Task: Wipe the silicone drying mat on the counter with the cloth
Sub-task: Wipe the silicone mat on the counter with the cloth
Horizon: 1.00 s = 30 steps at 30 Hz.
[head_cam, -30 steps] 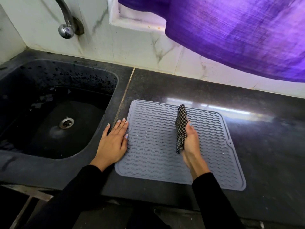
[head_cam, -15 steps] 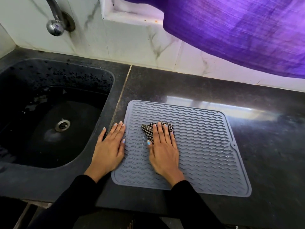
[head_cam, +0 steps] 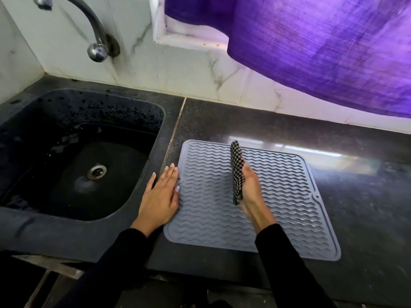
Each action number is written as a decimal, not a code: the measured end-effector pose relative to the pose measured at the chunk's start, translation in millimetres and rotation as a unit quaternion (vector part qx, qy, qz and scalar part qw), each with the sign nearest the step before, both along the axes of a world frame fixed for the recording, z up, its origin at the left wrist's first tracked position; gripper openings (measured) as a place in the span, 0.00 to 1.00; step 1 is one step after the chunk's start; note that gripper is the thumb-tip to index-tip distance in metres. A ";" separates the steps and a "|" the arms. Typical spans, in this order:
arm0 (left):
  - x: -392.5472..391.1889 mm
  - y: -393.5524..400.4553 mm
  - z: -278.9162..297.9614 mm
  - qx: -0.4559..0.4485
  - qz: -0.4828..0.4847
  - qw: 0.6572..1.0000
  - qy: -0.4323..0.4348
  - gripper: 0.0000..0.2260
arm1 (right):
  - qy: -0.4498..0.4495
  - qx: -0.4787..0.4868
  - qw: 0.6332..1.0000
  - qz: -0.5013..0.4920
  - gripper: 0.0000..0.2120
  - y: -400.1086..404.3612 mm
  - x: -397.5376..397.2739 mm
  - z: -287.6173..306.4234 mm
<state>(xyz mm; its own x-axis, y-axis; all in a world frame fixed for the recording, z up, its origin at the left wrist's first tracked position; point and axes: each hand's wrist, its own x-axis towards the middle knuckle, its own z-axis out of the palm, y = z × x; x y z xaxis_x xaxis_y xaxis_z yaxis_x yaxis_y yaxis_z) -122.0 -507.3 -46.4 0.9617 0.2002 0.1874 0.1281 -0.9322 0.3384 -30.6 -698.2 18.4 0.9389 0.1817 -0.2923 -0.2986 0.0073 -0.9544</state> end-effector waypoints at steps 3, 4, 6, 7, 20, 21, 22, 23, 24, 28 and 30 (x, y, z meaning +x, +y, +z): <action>-0.2 -0.1 -1.8 0.001 0.026 1.000 0.007 0.31 | -0.148 -0.179 0.968 0.099 0.23 20.8 -14.5 2.5; 0.0 -0.1 -2.5 0.007 0.027 1.000 0.012 0.31 | -0.200 -0.255 0.935 0.144 0.24 28.9 -20.6 -4.8; 0.1 -0.5 -3.5 0.022 0.025 0.999 0.016 0.31 | -0.291 -0.399 0.843 0.214 0.26 41.0 -33.5 -29.0; 0.7 -0.8 -3.9 0.027 0.025 0.999 0.016 0.31 | -0.335 -0.460 0.792 0.220 0.26 45.0 -38.4 -41.8; 2.5 -2.0 -4.2 0.034 0.023 0.999 0.012 0.29 | -0.312 -0.446 0.795 0.266 0.24 46.8 -21.8 -39.0; 2.1 -2.2 -4.1 0.028 0.022 0.999 0.013 0.30 | -0.277 -0.395 0.836 0.264 0.23 45.4 -19.3 -35.3; 1.9 -2.1 -3.1 0.022 0.023 0.999 0.011 0.31 | -0.232 -0.319 0.885 0.246 0.21 44.3 -17.7 -30.0; 1.8 -2.0 -2.0 0.016 0.023 1.000 0.010 0.31 | -0.156 -0.214 0.941 0.210 0.20 43.1 -15.4 -21.7; 2.1 -2.0 -1.2 0.009 0.022 1.000 0.012 0.32 | -0.058 -0.091 0.982 0.157 0.19 40.7 -11.0 -12.4; 0.6 -0.8 1.6 -0.011 0.017 1.000 0.015 0.34 | 0.068 0.125 0.990 -0.006 0.19 30.0 7.7 8.6; 0.5 -0.1 1.3 -0.019 0.017 1.000 0.010 0.34 | -0.065 -0.012 0.997 0.030 0.19 37.4 10.4 13.9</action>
<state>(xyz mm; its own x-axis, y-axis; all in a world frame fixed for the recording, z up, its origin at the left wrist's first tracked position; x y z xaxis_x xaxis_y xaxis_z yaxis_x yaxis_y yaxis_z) -121.5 -507.5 -45.1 0.9578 0.2389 0.1595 0.1662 -0.9138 0.3707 -20.2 -660.9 32.3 0.9568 0.2333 -0.1736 -0.1714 -0.0300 -0.9847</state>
